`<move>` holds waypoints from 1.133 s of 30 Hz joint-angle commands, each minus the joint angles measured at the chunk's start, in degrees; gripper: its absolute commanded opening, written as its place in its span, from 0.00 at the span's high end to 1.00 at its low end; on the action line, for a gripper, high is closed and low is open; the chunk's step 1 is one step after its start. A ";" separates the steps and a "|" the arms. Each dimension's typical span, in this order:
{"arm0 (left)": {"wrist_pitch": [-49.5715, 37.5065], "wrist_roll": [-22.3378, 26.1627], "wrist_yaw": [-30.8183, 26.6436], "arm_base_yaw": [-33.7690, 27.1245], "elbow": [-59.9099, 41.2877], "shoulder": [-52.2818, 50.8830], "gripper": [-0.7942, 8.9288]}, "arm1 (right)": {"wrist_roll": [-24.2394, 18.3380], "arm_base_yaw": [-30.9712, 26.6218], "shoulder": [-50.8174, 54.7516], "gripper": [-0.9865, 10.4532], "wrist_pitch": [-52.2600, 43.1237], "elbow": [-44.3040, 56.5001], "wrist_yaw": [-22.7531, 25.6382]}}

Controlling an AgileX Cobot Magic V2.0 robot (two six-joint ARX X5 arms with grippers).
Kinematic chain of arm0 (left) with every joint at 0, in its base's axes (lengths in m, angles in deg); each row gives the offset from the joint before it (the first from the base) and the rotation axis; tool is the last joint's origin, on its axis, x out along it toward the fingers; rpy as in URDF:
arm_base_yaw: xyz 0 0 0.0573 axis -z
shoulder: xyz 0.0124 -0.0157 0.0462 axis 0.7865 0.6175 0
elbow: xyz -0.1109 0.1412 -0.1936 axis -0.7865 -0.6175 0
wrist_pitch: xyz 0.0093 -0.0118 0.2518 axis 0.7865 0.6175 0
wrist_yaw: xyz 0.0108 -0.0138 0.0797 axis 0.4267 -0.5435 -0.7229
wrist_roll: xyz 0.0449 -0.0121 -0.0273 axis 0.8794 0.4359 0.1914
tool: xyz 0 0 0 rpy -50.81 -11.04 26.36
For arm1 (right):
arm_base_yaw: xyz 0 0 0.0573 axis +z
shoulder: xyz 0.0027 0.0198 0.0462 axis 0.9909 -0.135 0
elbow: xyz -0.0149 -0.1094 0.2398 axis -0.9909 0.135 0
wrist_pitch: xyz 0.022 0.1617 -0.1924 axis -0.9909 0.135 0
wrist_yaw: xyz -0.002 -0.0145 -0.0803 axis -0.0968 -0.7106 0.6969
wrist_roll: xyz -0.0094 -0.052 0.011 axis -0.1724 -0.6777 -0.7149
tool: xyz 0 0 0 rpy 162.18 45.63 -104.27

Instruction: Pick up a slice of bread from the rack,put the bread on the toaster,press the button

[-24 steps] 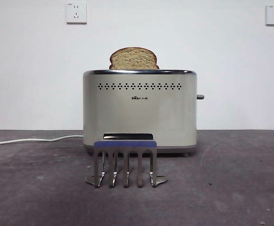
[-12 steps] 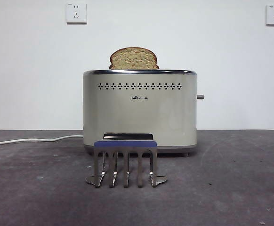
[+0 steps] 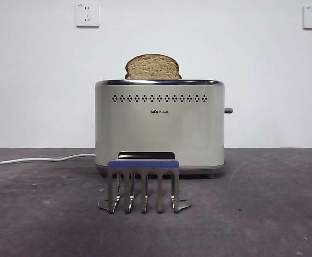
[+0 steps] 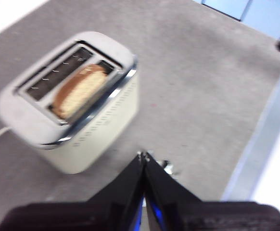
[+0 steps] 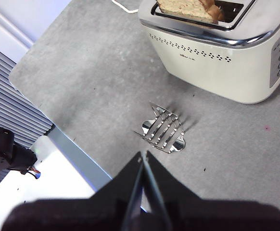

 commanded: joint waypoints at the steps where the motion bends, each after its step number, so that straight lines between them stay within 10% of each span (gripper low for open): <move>1: -2.51 1.18 -4.33 -1.81 -0.17 -1.79 0.92 | -0.48 0.07 -0.04 0.91 -0.09 0.35 -0.04; 11: -28.96 2.19 -1.77 -17.51 -11.34 -18.18 0.92 | -0.48 0.07 -0.04 0.91 -0.09 0.35 -0.04; 34: -70.84 -6.23 -12.46 -33.66 -89.79 -64.26 0.92 | -0.48 0.07 -0.04 0.91 -0.09 0.33 -0.04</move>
